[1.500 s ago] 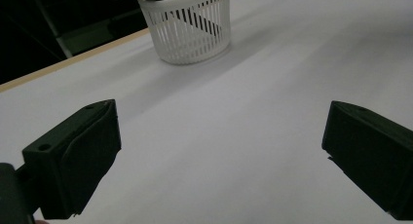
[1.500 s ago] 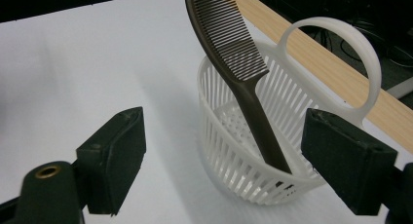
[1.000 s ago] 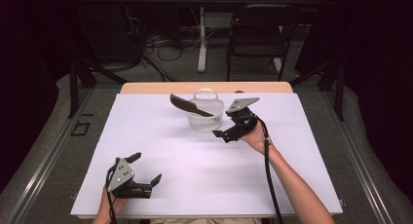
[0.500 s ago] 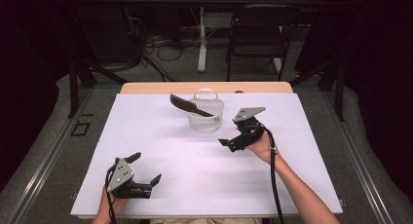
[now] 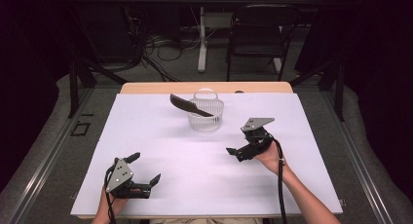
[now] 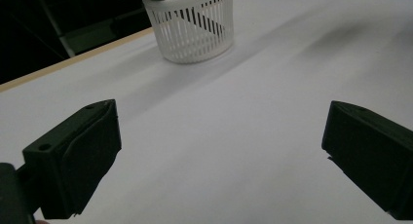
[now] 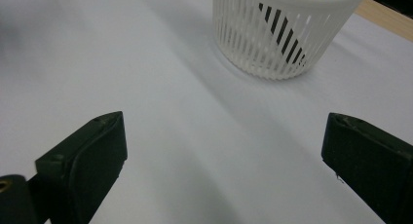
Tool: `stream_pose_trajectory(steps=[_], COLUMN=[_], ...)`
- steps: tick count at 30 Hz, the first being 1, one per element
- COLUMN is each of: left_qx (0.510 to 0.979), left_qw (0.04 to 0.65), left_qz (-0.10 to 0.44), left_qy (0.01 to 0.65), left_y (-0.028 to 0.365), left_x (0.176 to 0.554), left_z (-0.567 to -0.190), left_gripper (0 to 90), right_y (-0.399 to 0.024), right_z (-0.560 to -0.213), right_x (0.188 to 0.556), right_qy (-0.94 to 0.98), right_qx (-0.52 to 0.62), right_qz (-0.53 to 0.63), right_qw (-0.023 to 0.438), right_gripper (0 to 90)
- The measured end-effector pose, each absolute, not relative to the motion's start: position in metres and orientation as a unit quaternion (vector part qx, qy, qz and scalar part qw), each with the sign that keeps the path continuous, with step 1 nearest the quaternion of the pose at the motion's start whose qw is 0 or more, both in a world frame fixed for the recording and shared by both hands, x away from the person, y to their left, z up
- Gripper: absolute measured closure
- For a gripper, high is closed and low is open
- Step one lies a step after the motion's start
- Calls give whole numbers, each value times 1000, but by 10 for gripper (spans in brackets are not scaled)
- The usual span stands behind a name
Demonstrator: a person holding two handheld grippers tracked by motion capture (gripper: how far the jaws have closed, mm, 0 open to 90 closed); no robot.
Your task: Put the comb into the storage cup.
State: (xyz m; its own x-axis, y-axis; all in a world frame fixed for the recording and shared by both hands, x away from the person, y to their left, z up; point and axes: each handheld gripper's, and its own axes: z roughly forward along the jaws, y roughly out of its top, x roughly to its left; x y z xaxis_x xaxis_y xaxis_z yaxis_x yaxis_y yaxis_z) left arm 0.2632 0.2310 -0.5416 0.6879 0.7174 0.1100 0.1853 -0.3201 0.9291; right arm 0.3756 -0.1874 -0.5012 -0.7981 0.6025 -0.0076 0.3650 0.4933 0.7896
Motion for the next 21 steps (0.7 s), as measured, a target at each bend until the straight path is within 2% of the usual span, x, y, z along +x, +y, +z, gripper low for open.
stream_pose_trajectory(steps=[21], left_qx=[769], left_qw=[503], left_qz=[265], left_qy=[292], left_y=[230], left_x=[263], left_z=[-542], left_gripper=[9], right_y=[-210], right_z=[-515], right_x=[336], right_qy=[849], right_qx=[295], right_qz=[410], right_qw=[154], right_gripper=[11])
